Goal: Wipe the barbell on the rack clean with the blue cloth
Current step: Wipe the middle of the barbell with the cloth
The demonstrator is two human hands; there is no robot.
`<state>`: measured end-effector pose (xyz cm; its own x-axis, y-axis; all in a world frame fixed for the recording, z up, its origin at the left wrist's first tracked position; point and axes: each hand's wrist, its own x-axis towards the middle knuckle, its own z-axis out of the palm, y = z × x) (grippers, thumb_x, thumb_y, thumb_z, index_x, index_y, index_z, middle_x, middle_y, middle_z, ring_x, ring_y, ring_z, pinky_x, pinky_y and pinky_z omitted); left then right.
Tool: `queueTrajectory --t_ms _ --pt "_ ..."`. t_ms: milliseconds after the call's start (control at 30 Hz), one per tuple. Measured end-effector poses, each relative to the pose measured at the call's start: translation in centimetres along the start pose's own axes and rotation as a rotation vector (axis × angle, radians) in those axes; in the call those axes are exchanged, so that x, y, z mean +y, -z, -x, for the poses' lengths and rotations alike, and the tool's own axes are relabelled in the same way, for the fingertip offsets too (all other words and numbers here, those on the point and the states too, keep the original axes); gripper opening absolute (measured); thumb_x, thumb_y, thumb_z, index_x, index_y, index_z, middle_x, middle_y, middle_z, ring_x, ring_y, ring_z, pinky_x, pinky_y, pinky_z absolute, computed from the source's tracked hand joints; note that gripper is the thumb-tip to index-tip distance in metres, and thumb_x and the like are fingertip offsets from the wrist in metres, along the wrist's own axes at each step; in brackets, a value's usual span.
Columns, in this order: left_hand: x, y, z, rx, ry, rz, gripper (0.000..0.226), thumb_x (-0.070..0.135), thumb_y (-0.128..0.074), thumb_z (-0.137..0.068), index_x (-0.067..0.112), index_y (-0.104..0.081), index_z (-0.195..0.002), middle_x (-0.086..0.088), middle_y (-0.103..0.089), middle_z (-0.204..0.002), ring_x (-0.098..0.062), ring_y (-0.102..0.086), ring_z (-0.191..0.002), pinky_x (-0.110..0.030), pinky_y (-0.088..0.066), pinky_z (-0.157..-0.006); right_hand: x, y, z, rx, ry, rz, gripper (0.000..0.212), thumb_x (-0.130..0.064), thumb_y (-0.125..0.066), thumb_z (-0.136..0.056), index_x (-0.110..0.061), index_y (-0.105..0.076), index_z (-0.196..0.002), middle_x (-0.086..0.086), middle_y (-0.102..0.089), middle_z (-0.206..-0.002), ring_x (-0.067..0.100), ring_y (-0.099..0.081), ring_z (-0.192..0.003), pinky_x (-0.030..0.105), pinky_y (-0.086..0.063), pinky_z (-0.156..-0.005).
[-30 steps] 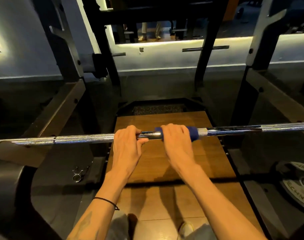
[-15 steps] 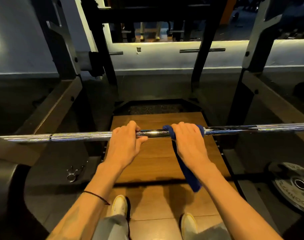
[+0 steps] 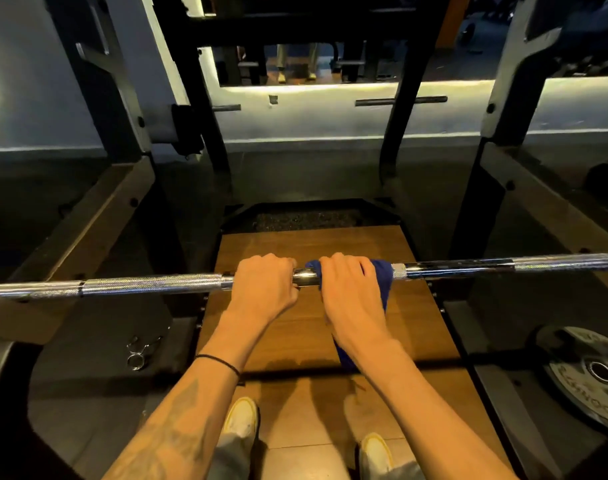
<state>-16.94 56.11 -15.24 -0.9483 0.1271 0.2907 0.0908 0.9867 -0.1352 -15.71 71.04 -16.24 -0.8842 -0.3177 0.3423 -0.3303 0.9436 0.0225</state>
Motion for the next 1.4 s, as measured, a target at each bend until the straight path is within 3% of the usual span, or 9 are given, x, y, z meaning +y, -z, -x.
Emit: queueTrajectory --t_ms 133,233,367,600,700,900,1100,1200,1400 --pt "0.1 -0.7 0.8 0.079 -0.008 0.014 0.021 0.029 -0.077 -0.072 0.023 -0.057 -0.072 0.002 -0.060 -0.063 -0.020 -0.058 -0.054 -0.032 -0.042 -0.052 -1.6 0.0 -0.8 0.008 0.098 -0.055 0.026 -0.015 -0.071 -0.083 -0.018 -0.054 -0.103 0.004 -0.058 -0.097 0.025 -0.057 -0.089 0.038 -0.044 -0.083" --pt "0.3 -1.6 1.5 0.179 -0.038 0.034 0.033 0.022 -0.083 -0.062 0.019 -0.055 -0.078 -0.002 -0.057 -0.069 -0.022 -0.054 -0.059 -0.034 -0.036 -0.057 1.0 -0.4 -0.4 0.030 0.095 -0.089 0.028 -0.025 -0.079 -0.078 -0.023 -0.054 -0.091 -0.002 -0.056 -0.084 0.021 -0.055 -0.075 0.035 -0.041 -0.070" --pt "0.7 -1.8 1.9 0.262 -0.012 0.077 0.035 0.022 -0.080 -0.066 0.020 -0.048 -0.081 0.000 -0.049 -0.073 -0.020 -0.043 -0.063 -0.032 -0.021 -0.063 6.4 -0.7 1.0 0.105 -0.011 -0.156 0.021 -0.021 -0.075 -0.082 -0.024 -0.055 -0.090 -0.003 -0.055 -0.083 0.022 -0.051 -0.075 0.037 -0.043 -0.074" --pt "0.1 -0.6 1.9 0.140 -0.055 0.232 0.037 0.064 -0.044 -0.090 0.029 -0.052 -0.089 0.012 -0.048 -0.079 -0.009 -0.040 -0.069 -0.031 -0.028 -0.068 3.5 -0.3 0.4 0.051 0.019 -0.086 0.037 -0.019 -0.083 -0.074 -0.021 -0.059 -0.103 0.000 -0.060 -0.091 0.023 -0.060 -0.083 0.039 -0.048 -0.086" --pt "-0.6 0.1 1.6 0.026 -0.087 0.291 0.029 0.058 -0.040 -0.096 0.030 -0.047 -0.091 0.011 -0.051 -0.087 -0.010 -0.047 -0.076 -0.031 -0.032 -0.071 0.3 -0.2 -0.6 -0.007 0.158 -0.126 0.037 -0.017 -0.072 -0.082 -0.020 -0.056 -0.115 0.001 -0.059 -0.104 0.024 -0.059 -0.095 0.039 -0.045 -0.093" --pt "-0.9 1.0 0.1 -0.248 -0.087 0.232 0.037 0.061 -0.037 -0.098 0.025 -0.047 -0.097 0.001 -0.062 -0.101 -0.023 -0.059 -0.093 -0.036 -0.036 -0.073 2.4 -0.7 0.1 0.054 0.148 -0.187 0.028 -0.017 -0.073 -0.080 -0.024 -0.054 -0.100 -0.004 -0.056 -0.088 0.022 -0.053 -0.079 0.035 -0.039 -0.075" --pt "0.3 -1.2 2.7 0.205 -0.054 0.190 0.036 0.057 -0.048 -0.092 0.024 -0.060 -0.098 0.005 -0.055 -0.083 -0.013 -0.041 -0.070 -0.032 -0.026 -0.065 6.3 -0.7 2.5 0.125 -0.036 -0.219 0.043 -0.009 -0.078 -0.077 -0.016 -0.059 -0.115 0.002 -0.061 -0.103 0.025 -0.057 -0.093 0.040 -0.046 -0.094" --pt "1.6 -2.2 3.5 0.332 0.035 0.225 0.025 0.037 -0.068 -0.086 0.020 -0.060 -0.103 0.002 -0.056 -0.087 -0.018 -0.047 -0.076 -0.032 -0.028 -0.071 4.6 -0.4 2.4 0.057 -0.074 -0.133 0.048 -0.018 -0.075 -0.083 -0.014 -0.057 -0.127 0.003 -0.061 -0.115 0.026 -0.058 -0.107 0.046 -0.039 -0.111" --pt "3.4 -2.8 4.1 0.473 0.131 0.408 0.025 0.011 -0.068 -0.083 0.011 -0.061 -0.107 -0.008 -0.062 -0.102 -0.025 -0.056 -0.094 -0.041 -0.044 -0.090 0.2 1.3 -0.8 -0.179 0.114 -0.181 0.039 -0.023 -0.058 -0.099 -0.017 -0.045 -0.135 0.006 -0.056 -0.131 0.026 -0.053 -0.121 0.039 -0.034 -0.109"
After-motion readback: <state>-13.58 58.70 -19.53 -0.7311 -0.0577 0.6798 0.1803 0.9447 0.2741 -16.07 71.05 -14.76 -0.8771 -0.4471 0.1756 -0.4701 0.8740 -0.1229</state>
